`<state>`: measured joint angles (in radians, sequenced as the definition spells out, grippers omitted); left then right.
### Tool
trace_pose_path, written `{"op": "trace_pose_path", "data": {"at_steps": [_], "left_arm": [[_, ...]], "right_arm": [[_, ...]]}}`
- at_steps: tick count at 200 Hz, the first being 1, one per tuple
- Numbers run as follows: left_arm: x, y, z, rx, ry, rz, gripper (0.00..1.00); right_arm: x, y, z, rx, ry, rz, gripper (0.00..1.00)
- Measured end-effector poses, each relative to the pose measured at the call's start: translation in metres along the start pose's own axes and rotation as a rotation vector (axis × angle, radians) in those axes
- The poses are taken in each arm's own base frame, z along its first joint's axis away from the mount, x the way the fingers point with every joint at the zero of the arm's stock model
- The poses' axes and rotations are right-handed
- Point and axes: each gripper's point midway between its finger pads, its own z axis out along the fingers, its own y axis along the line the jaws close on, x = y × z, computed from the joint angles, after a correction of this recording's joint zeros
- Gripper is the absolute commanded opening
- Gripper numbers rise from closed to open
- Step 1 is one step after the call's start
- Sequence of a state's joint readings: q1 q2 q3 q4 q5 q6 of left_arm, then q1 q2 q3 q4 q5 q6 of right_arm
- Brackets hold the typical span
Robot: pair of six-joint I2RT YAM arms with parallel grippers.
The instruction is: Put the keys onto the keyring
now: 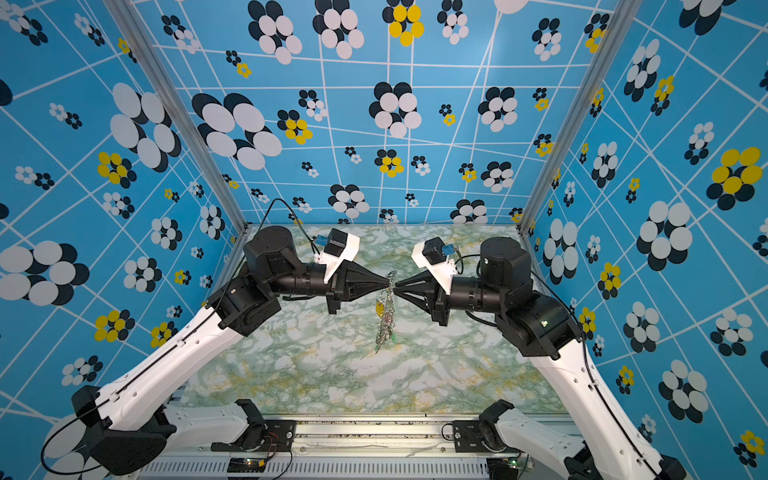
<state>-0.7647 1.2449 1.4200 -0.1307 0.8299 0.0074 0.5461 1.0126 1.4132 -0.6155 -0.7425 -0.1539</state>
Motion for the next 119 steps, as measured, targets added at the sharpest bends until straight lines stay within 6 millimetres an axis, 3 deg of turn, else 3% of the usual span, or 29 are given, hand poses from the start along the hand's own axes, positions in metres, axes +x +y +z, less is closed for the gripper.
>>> {"op": "trace_pose_path", "data": {"at_steps": [119], "left_arm": [[0.000,0.011,0.001,-0.034,-0.094,0.008,0.00]], "right_arm": [[0.008,0.000,0.005,-0.023,-0.023,0.050,0.00]]}}
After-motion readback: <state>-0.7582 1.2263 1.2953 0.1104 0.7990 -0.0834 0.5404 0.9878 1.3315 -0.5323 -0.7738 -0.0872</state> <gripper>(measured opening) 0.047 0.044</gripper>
